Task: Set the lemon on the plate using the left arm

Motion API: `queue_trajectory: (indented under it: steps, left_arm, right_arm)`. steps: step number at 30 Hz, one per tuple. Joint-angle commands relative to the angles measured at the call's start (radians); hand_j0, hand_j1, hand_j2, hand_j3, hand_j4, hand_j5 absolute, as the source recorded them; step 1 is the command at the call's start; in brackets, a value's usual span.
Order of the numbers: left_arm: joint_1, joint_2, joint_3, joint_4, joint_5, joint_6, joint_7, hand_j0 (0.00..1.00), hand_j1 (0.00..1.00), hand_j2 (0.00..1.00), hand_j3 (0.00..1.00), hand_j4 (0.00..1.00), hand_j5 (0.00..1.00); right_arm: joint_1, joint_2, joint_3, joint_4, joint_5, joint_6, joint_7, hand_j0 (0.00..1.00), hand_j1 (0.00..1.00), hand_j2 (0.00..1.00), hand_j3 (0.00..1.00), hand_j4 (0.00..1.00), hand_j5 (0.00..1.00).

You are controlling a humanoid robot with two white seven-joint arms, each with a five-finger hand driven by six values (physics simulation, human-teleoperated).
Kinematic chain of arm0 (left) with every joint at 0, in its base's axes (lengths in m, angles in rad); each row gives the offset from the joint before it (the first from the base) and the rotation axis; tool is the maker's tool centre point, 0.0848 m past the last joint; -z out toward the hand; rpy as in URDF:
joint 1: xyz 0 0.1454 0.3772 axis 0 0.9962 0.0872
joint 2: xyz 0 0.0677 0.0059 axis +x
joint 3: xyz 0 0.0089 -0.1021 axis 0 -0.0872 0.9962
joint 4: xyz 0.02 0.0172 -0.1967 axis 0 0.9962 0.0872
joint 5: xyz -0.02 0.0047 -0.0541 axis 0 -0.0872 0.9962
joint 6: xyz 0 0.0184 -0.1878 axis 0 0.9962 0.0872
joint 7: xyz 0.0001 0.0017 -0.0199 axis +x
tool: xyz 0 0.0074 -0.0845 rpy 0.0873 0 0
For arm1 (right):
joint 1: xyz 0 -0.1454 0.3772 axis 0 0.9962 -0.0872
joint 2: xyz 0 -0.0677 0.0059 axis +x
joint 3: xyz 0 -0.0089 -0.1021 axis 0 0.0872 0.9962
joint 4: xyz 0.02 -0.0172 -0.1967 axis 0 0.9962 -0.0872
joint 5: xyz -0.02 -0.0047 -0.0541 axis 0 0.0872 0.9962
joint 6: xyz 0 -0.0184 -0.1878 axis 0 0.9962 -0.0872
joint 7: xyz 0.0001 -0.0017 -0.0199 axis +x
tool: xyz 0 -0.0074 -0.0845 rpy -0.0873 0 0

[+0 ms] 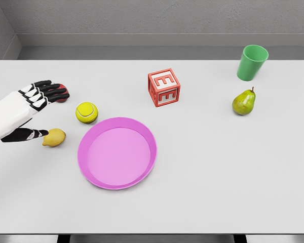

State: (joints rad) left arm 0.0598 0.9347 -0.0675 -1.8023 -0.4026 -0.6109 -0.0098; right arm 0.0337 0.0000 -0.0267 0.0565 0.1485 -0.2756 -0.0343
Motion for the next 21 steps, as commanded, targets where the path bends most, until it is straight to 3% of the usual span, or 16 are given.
queue_trajectory:
  steps: [1, 9, 13, 17, 20, 21]
  left_arm:
    - [0.000, 0.001, 0.000, 0.000, 0.007, 0.000, 0.001, 1.00, 1.00, 1.00, 1.00, 1.00, 1.00]
    - [0.037, 0.018, -0.001, 0.000, 0.010, 0.000, 0.001, 1.00, 1.00, 1.00, 1.00, 1.00, 1.00]
    - [0.060, 0.099, -0.035, 0.000, 0.010, 0.000, 0.001, 1.00, 1.00, 1.00, 1.00, 1.00, 1.00]
    - [0.049, 0.099, -0.041, 0.000, 0.025, 0.000, 0.005, 1.00, 1.00, 1.00, 1.00, 1.00, 1.00]
    - [0.057, 0.101, -0.041, 0.015, 0.140, 0.000, -0.002, 1.00, 1.00, 1.00, 1.00, 1.00, 1.00]
    - [0.058, 0.113, -0.043, 0.037, 0.211, 0.000, -0.021, 1.00, 1.00, 1.00, 1.00, 1.00, 1.00]
  right_arm:
    - [0.000, 0.000, -0.001, 0.000, 0.000, -0.001, 0.002, 1.00, 1.00, 1.00, 1.00, 1.00, 1.00]
    - [0.000, 0.000, -0.001, 0.006, -0.001, 0.001, 0.001, 1.00, 1.00, 1.00, 1.00, 1.00, 1.00]
    - [0.000, 0.000, -0.001, 0.006, 0.000, 0.001, 0.001, 1.00, 1.00, 1.00, 1.00, 1.00, 1.00]
    - [0.000, 0.000, -0.001, 0.006, 0.000, 0.001, 0.001, 1.00, 1.00, 1.00, 1.00, 1.00, 1.00]
    - [0.000, 0.000, -0.001, 0.006, 0.000, 0.001, 0.001, 1.00, 1.00, 1.00, 1.00, 1.00, 1.00]
    - [0.000, 0.000, -0.001, 0.005, 0.000, 0.001, 0.001, 1.00, 1.00, 1.00, 1.00, 1.00, 1.00]
